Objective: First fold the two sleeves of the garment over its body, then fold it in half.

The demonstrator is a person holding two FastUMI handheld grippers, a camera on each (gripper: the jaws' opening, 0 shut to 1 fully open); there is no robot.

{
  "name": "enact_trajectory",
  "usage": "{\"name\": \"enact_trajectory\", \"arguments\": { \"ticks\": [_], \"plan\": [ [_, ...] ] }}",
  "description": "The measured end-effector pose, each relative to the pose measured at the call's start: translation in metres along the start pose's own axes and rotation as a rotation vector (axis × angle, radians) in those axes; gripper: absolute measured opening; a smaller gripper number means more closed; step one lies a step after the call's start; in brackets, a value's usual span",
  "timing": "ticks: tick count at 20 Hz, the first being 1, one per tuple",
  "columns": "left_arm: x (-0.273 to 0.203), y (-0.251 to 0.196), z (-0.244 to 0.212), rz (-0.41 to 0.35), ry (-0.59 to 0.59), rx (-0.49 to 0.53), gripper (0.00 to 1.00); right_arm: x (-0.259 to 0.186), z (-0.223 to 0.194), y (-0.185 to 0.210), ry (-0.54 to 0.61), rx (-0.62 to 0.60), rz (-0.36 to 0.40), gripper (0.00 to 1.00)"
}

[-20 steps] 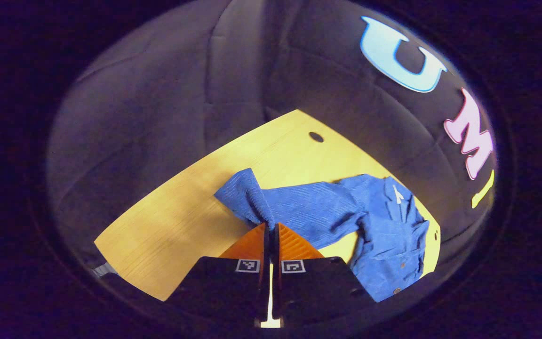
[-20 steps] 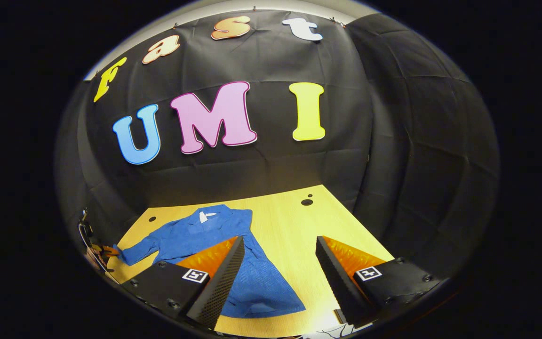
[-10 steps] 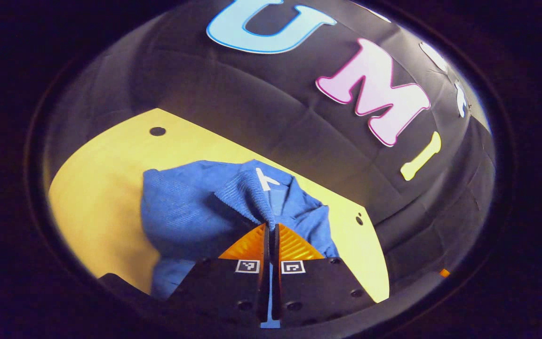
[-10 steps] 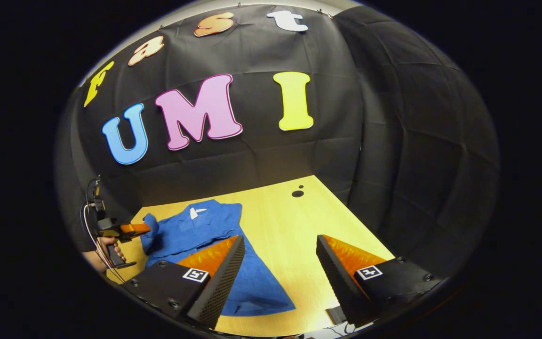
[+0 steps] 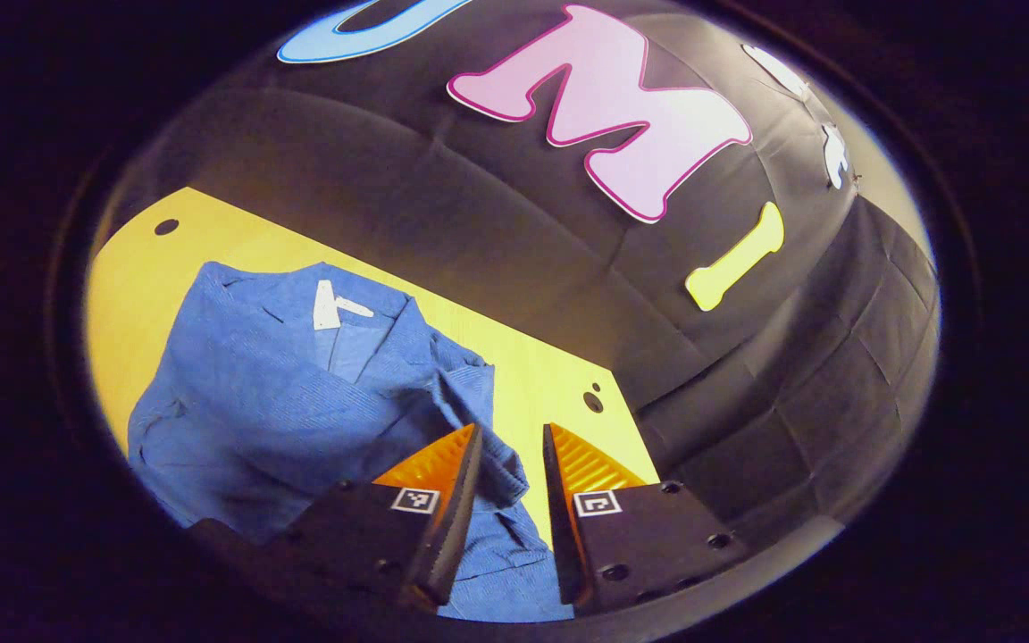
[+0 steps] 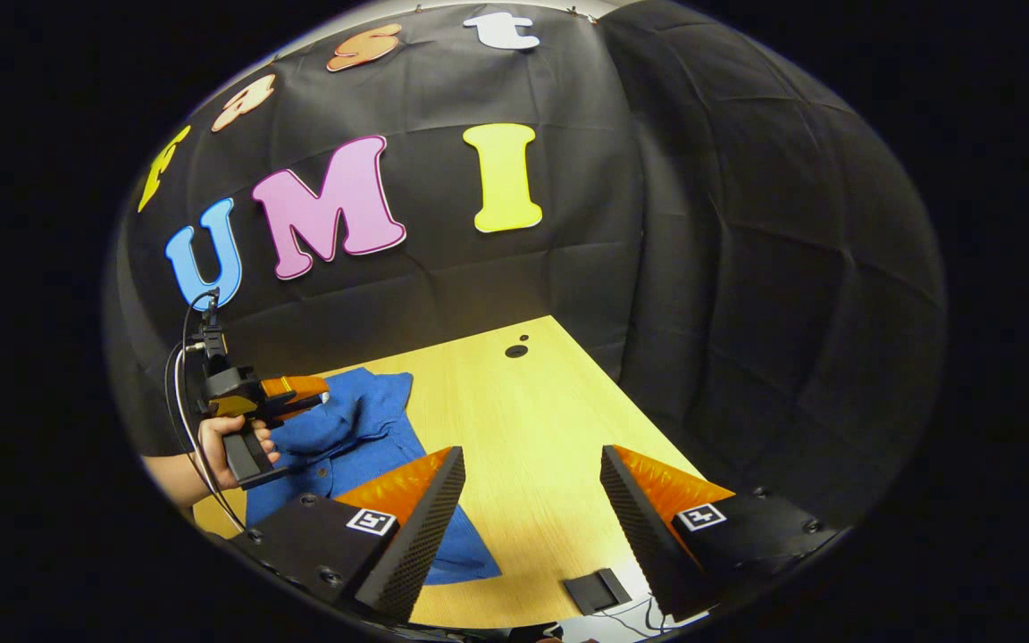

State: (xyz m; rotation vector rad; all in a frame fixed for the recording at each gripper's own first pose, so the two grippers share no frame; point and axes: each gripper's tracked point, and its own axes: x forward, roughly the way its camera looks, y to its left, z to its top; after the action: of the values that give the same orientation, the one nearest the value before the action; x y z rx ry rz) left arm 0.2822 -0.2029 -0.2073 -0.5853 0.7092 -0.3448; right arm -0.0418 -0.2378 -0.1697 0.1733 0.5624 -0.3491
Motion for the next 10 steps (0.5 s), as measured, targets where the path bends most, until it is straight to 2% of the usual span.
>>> {"name": "enact_trajectory", "arguments": {
  "ticks": [1,2,3,6,10],
  "plan": [
    [0.001,0.001,-0.001,0.005,-0.004,0.000,0.53,0.002,-0.003,0.000,0.004,0.000,0.002,0.97],
    [-0.007,0.003,0.000,0.010,-0.011,0.000,0.74,0.004,-0.006,0.000,0.010,-0.004,0.006,0.97],
    [-0.009,0.009,-0.003,0.033,-0.017,0.004,0.85,0.007,-0.010,0.003,0.020,-0.009,0.016,0.97],
    [-0.046,0.033,-0.014,0.100,-0.035,0.047,0.84,0.016,-0.030,0.018,0.069,-0.037,0.057,0.97],
    [-0.130,0.083,-0.051,0.235,-0.023,0.189,0.85,0.031,-0.077,0.047,0.199,-0.074,0.139,0.97]
  ]
}}
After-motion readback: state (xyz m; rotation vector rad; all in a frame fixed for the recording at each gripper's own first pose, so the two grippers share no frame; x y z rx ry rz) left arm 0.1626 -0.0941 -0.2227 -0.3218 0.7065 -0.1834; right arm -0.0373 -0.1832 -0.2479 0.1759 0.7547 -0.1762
